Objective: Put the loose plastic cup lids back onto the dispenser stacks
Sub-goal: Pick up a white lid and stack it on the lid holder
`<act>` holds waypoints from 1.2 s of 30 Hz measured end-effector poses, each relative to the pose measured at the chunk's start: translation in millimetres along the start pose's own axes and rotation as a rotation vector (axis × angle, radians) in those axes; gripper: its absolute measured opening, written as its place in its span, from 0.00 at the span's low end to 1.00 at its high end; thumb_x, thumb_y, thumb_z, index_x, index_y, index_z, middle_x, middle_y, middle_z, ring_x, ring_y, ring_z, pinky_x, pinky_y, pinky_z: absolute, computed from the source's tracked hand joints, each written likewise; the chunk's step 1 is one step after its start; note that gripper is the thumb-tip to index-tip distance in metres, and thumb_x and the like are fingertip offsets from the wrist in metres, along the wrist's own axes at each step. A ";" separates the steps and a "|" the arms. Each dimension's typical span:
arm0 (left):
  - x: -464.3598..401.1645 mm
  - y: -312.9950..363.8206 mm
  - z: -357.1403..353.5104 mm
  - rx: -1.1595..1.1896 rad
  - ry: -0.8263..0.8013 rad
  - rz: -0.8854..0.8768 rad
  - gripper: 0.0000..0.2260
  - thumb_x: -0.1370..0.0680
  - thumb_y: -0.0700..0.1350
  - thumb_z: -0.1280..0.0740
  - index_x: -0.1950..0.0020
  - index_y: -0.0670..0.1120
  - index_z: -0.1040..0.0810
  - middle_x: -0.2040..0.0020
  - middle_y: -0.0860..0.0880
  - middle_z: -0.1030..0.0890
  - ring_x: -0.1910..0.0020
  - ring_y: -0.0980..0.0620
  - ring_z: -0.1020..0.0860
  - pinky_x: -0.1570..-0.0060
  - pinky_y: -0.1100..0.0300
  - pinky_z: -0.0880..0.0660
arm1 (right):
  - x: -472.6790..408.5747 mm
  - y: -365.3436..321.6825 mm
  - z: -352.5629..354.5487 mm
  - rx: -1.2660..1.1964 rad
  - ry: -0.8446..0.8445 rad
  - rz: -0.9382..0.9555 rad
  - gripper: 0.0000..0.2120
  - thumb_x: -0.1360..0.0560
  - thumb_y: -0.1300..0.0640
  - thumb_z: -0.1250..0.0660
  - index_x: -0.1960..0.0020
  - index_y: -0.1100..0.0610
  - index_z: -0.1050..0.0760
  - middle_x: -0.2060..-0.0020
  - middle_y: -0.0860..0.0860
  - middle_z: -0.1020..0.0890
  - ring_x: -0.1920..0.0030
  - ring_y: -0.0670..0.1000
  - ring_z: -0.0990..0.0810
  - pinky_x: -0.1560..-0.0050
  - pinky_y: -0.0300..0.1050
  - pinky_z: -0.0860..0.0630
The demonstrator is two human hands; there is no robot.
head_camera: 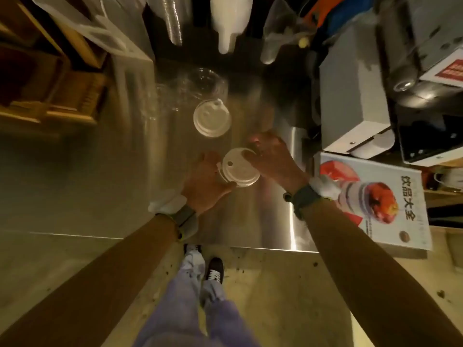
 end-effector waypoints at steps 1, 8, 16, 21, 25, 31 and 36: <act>-3.4 -0.3 -1.2 -0.017 -0.009 -0.008 0.27 0.37 0.49 0.21 0.44 0.42 0.27 0.48 0.42 0.23 0.50 0.43 0.25 0.49 0.49 0.27 | -2.0 -4.3 -3.7 0.036 -0.014 0.020 0.19 0.27 0.50 0.31 0.39 0.57 0.24 0.48 0.52 0.24 0.43 0.53 0.25 0.48 0.38 0.33; -17.1 -4.1 4.4 -0.203 -0.104 -0.031 0.33 0.43 0.58 0.21 0.46 0.45 0.30 0.48 0.44 0.23 0.49 0.42 0.24 0.50 0.43 0.26 | -5.1 -24.5 -20.5 0.166 -0.156 0.084 0.16 0.29 0.52 0.29 0.41 0.50 0.22 0.50 0.55 0.23 0.48 0.56 0.22 0.46 0.49 0.25; -56.2 8.7 64.8 -0.081 -0.136 -0.165 0.33 0.38 0.54 0.21 0.38 0.47 0.30 0.43 0.50 0.26 0.49 0.52 0.26 0.52 0.59 0.30 | -49.9 -72.3 14.9 0.083 -0.067 0.101 0.10 0.28 0.58 0.28 0.49 0.49 0.18 0.62 0.40 0.28 0.62 0.41 0.27 0.59 0.37 0.28; -91.2 46.7 122.8 -0.130 -0.070 -0.308 0.32 0.36 0.49 0.21 0.35 0.46 0.29 0.40 0.46 0.26 0.46 0.53 0.28 0.44 0.57 0.28 | -74.3 -109.1 55.0 -0.044 0.078 0.116 0.12 0.29 0.57 0.28 0.46 0.47 0.20 0.51 0.54 0.21 0.51 0.54 0.22 0.52 0.47 0.23; -129.3 85.1 161.6 -0.177 0.046 -0.349 0.26 0.32 0.47 0.24 0.37 0.46 0.26 0.42 0.44 0.21 0.43 0.45 0.23 0.40 0.50 0.26 | -105.2 -140.3 91.5 -0.050 0.135 0.184 0.16 0.30 0.58 0.28 0.43 0.52 0.22 0.47 0.54 0.22 0.46 0.55 0.21 0.44 0.51 0.22; -190.7 118.7 183.6 -0.172 0.142 -0.370 0.22 0.27 0.48 0.29 0.34 0.49 0.29 0.37 0.48 0.25 0.38 0.48 0.28 0.36 0.50 0.30 | -157.5 -146.1 144.2 0.024 0.224 0.174 0.24 0.30 0.55 0.26 0.35 0.54 0.26 0.42 0.55 0.27 0.52 0.49 0.24 0.55 0.28 0.31; -237.8 136.0 181.2 -0.126 0.282 -0.319 0.15 0.22 0.44 0.36 0.35 0.47 0.27 0.37 0.46 0.25 0.41 0.48 0.25 0.38 0.49 0.26 | -198.4 -137.9 169.2 -0.135 0.224 0.097 0.22 0.30 0.58 0.26 0.37 0.54 0.26 0.41 0.56 0.30 0.50 0.48 0.27 0.49 0.34 0.30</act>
Point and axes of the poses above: each hand's wrist, its own x-axis away from the middle knuckle, its own z-axis out of the back of the hand, y = z × x, the point moved 6 cm from there along -x, towards the middle knuckle
